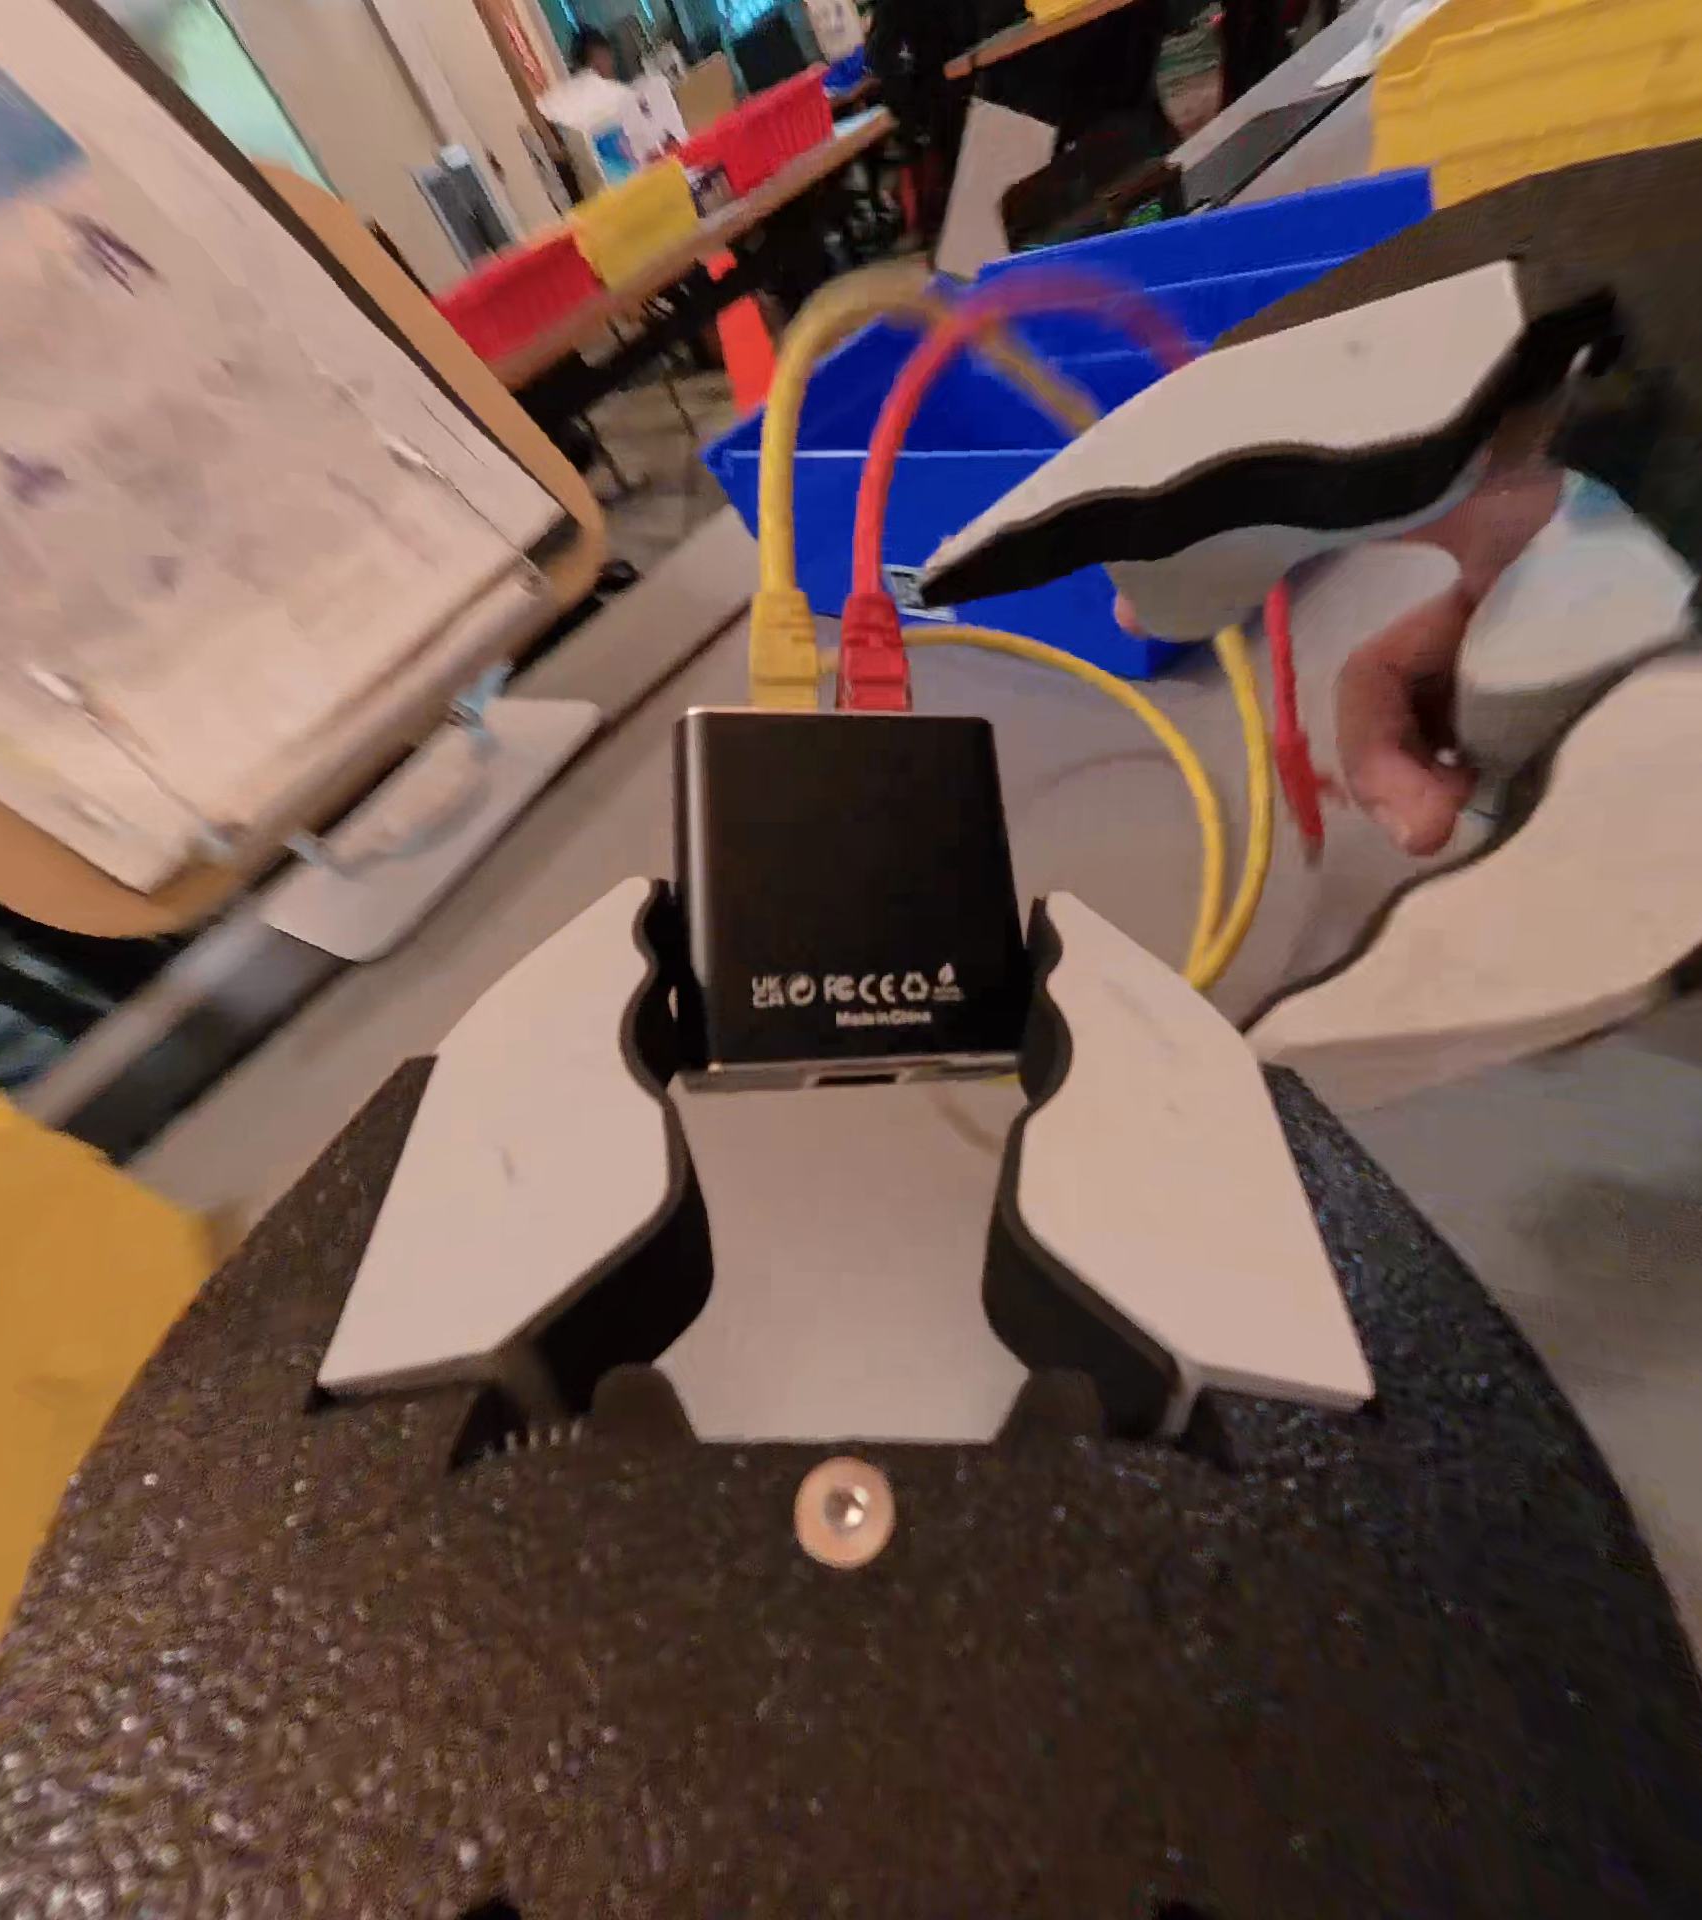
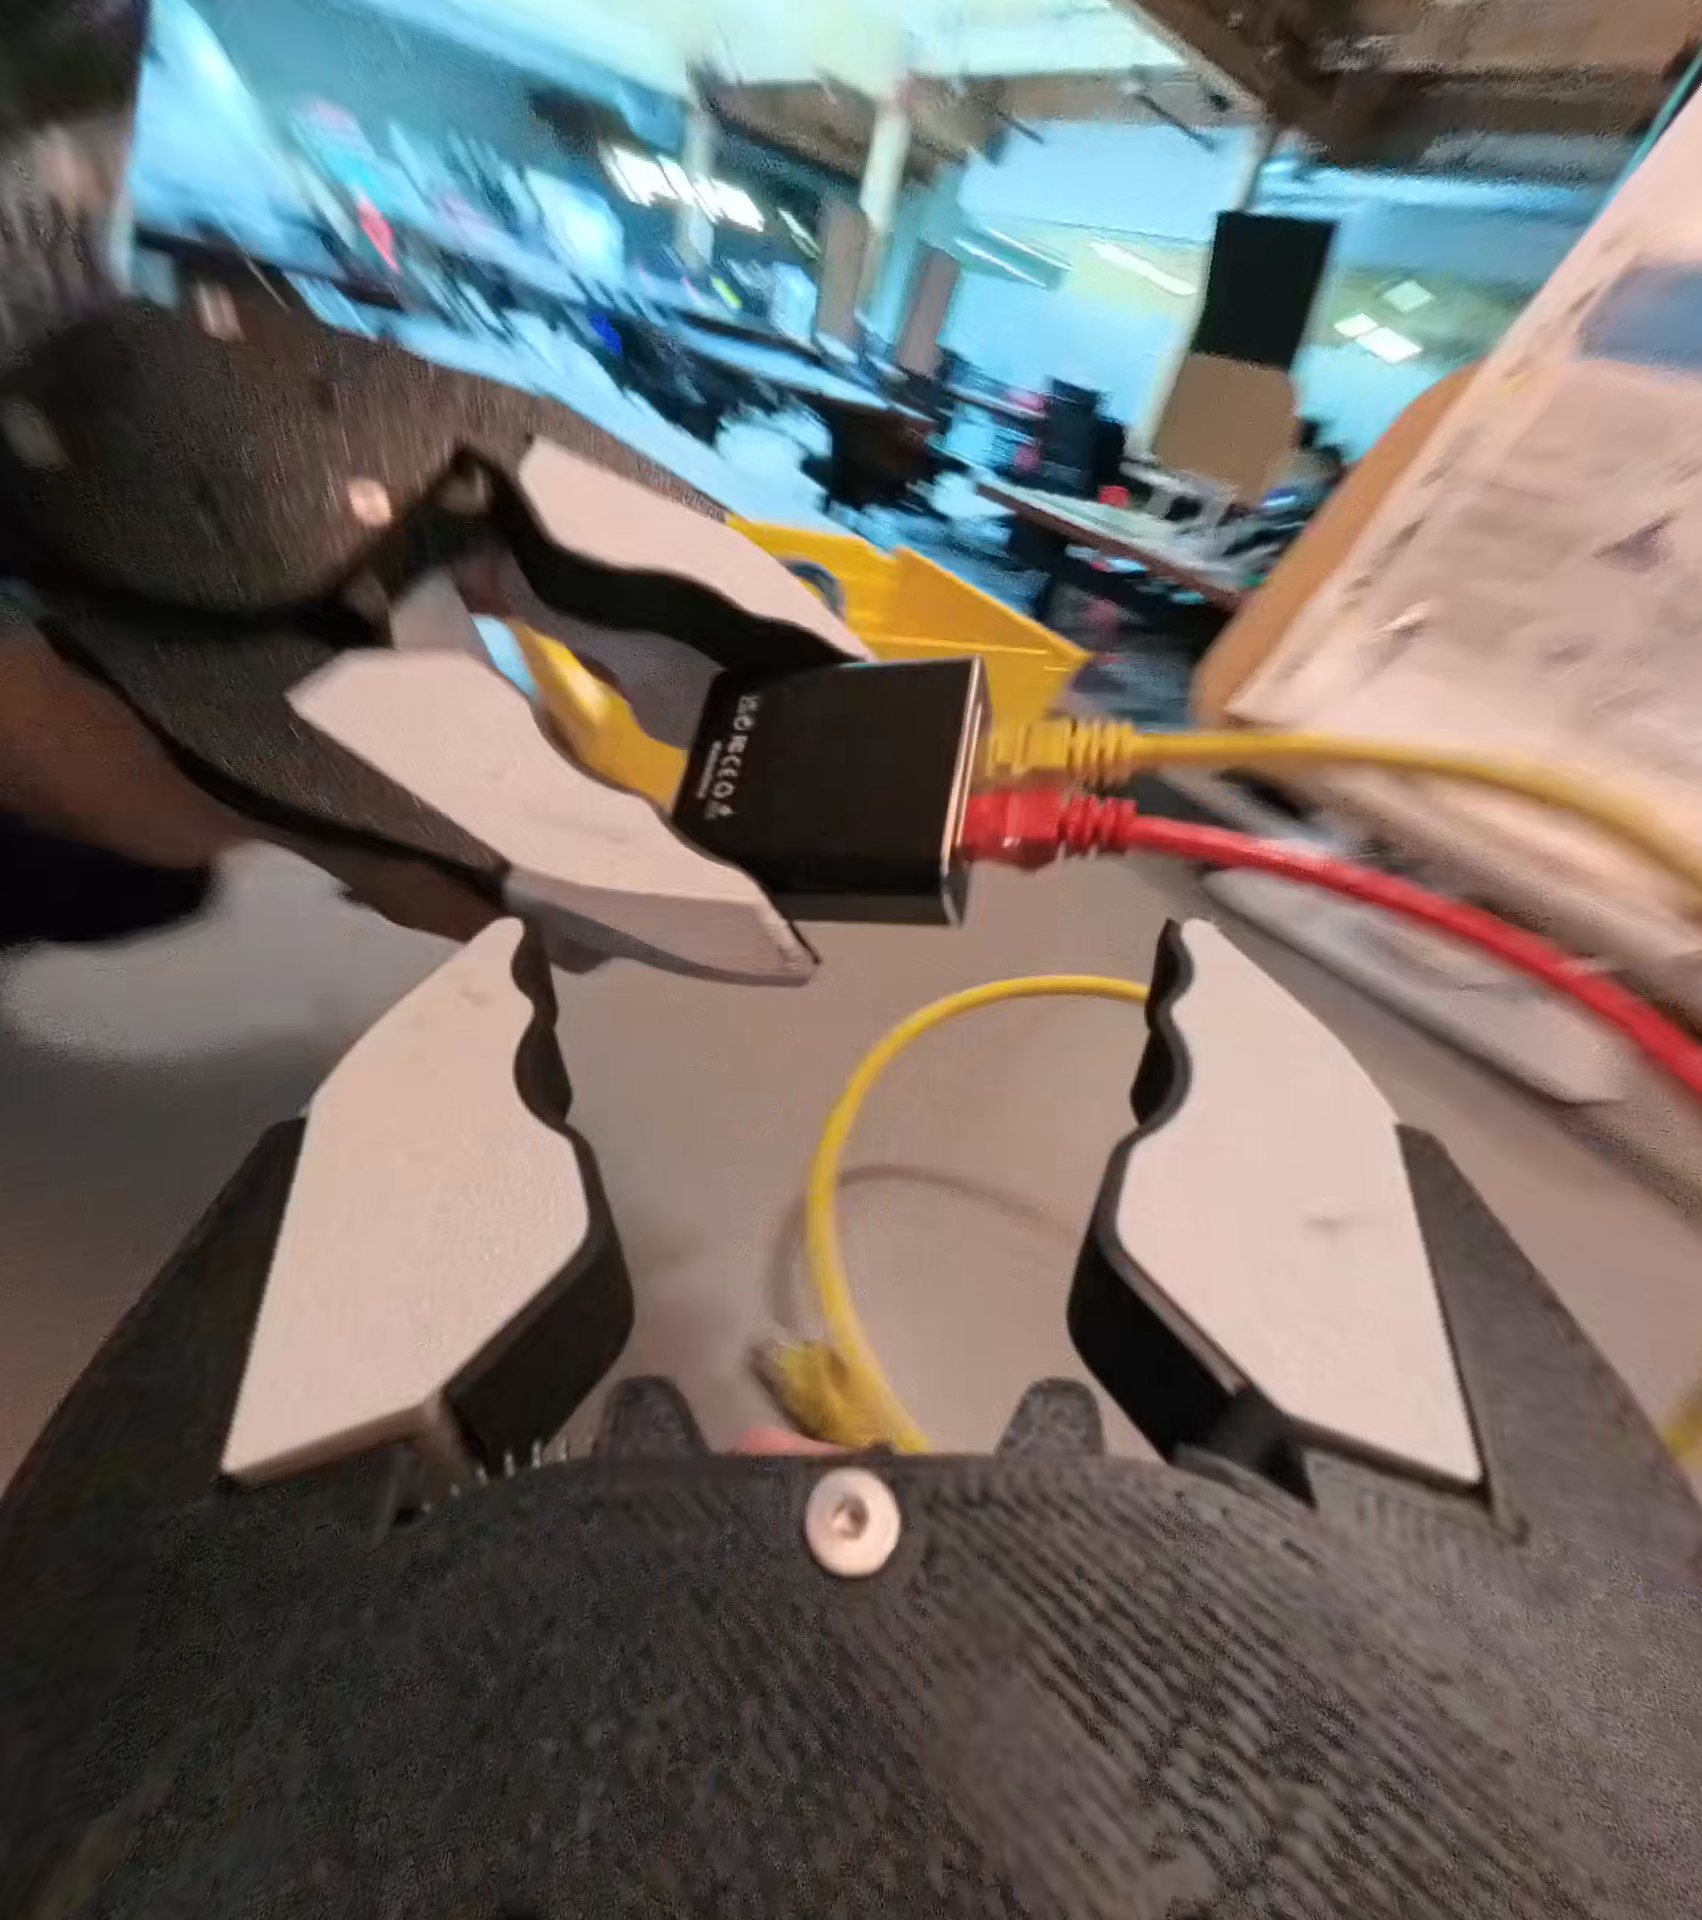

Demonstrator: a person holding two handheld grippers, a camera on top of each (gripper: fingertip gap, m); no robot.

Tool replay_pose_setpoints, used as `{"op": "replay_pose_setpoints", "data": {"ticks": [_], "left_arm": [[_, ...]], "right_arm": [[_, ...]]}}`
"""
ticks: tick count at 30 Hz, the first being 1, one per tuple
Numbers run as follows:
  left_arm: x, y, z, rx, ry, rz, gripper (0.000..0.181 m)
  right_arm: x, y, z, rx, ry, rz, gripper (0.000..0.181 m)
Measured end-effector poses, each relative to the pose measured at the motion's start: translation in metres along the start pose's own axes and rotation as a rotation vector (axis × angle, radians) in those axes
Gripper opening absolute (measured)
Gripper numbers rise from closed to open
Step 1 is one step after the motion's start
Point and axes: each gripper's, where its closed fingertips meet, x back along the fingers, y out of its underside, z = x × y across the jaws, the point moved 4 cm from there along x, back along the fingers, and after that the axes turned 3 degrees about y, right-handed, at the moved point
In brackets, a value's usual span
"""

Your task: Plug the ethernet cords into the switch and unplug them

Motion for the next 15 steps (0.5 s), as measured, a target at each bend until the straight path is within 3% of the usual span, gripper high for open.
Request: {"op": "replay_pose_setpoints", "data": {"ticks": [3, 5, 7, 10, 13, 15], "left_arm": [[0.007, -0.008, -0.003, -0.142, -0.078, 0.019, 0.063], [0.009, -0.013, 0.0, -0.238, -0.101, 0.051, 0.063], [0.013, -0.021, 0.007, -0.375, -0.119, 0.088, 0.063], [0.017, -0.03, 0.02, -0.517, -0.116, 0.134, 0.063], [0.013, -0.028, 0.03, -0.556, -0.07, 0.16, 0.063], [0.011, -0.026, 0.032, -0.564, -0.059, 0.175, 0.062]], "right_arm": [[0.005, -0.008, 0.002, -0.473, -0.215, 0.186, 0.102], [0.01, -0.011, 0.015, -0.768, -0.307, 0.31, 0.085], [0.014, -0.009, 0.022, -0.941, -0.381, 0.385, 0.074], [0.015, -0.006, 0.017, -0.923, -0.436, 0.37, 0.061], [0.017, -0.011, 0.008, -0.858, -0.465, 0.373, 0.023], [0.018, -0.009, 0.007, -0.869, -0.503, 0.361, 0.023]]}}
